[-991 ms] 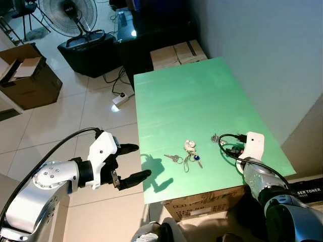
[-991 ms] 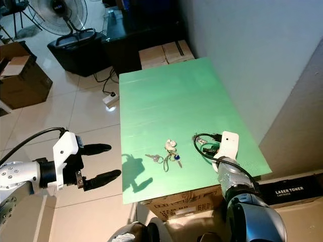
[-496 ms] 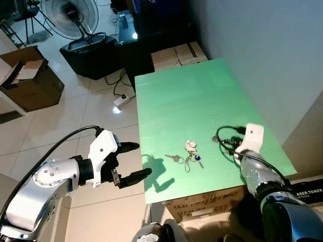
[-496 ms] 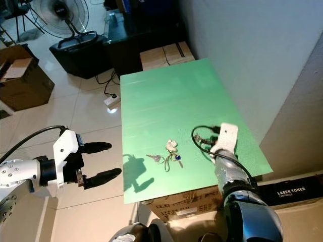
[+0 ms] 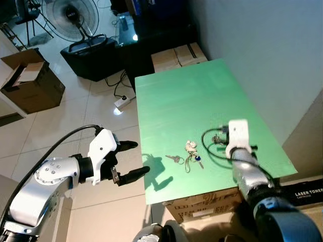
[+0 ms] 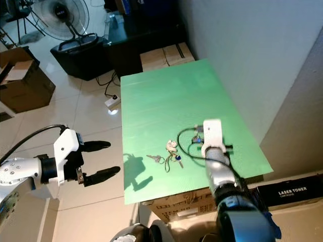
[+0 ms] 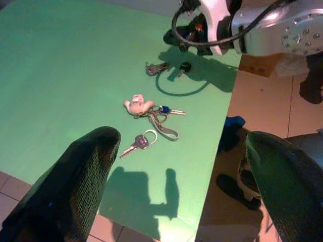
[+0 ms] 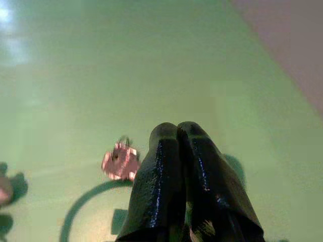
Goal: Hang keys on a hook
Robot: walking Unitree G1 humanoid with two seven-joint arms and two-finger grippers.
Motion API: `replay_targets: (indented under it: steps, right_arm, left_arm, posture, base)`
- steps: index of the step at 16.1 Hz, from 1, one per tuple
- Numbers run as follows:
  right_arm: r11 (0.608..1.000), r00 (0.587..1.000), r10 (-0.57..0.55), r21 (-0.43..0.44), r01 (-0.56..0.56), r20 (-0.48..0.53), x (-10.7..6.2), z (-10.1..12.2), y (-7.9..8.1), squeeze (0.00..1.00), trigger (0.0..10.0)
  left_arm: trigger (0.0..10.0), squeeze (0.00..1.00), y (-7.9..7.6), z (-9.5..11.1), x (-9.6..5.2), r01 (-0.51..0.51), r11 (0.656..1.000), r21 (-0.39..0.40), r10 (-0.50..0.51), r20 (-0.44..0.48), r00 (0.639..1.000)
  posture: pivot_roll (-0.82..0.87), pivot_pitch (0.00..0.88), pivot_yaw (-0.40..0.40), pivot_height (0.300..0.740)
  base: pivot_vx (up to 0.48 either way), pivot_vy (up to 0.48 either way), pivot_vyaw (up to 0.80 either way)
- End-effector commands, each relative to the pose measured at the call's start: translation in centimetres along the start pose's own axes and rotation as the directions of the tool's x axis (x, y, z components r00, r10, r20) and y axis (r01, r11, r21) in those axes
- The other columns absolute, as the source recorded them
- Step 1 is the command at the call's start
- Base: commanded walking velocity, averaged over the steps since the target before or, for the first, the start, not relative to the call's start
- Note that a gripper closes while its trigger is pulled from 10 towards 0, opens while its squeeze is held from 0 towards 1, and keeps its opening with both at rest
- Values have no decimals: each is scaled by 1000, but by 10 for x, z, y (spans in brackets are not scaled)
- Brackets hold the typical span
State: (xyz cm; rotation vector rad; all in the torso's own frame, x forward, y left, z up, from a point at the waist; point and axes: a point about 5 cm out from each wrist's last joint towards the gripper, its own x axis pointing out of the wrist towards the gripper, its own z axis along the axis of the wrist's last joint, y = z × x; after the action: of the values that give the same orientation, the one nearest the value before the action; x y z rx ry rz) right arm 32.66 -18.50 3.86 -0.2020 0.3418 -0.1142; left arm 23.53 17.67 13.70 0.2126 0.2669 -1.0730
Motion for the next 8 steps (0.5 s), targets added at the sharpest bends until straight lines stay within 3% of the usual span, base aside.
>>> replay_targets:
  steps: [1, 2, 3, 8]
  right_arm:
    - [1000, 1000, 9, 23, -8, -20, -1, -1, 7, 0, 0]
    - [1000, 999, 21, 20, -20, -47, -2, -6, 9, 0, 8588]
    - [999, 998, 28, 33, -26, -65, -3, -10, 11, 1000, 10000]
    - [996, 990, 50, 82, -40, -130, -8, -22, 18, 1000, 10000]
  left_arm:
    - [10000, 0, 3, -1, -1, 0, 1000, 12, 0, -17, 1000]
    - [10000, 0, 3, -1, 0, 2, 1000, 14, -2, -17, 1000]
    - [10000, 0, 3, -2, 1, 5, 1000, 16, -5, -17, 1000]
    - [10000, 0, 5, 1, 3, 16, 999, 29, -16, -16, 1000]
  posture:
    - [50, 92, 252, 740]
    - [50, 93, 253, 740]
    - [50, 91, 254, 740]
    - [50, 89, 256, 740]
  base:
    - [0, 0, 0]
    - [0, 0, 0]
    - [0, 0, 0]
    - [0, 0, 0]
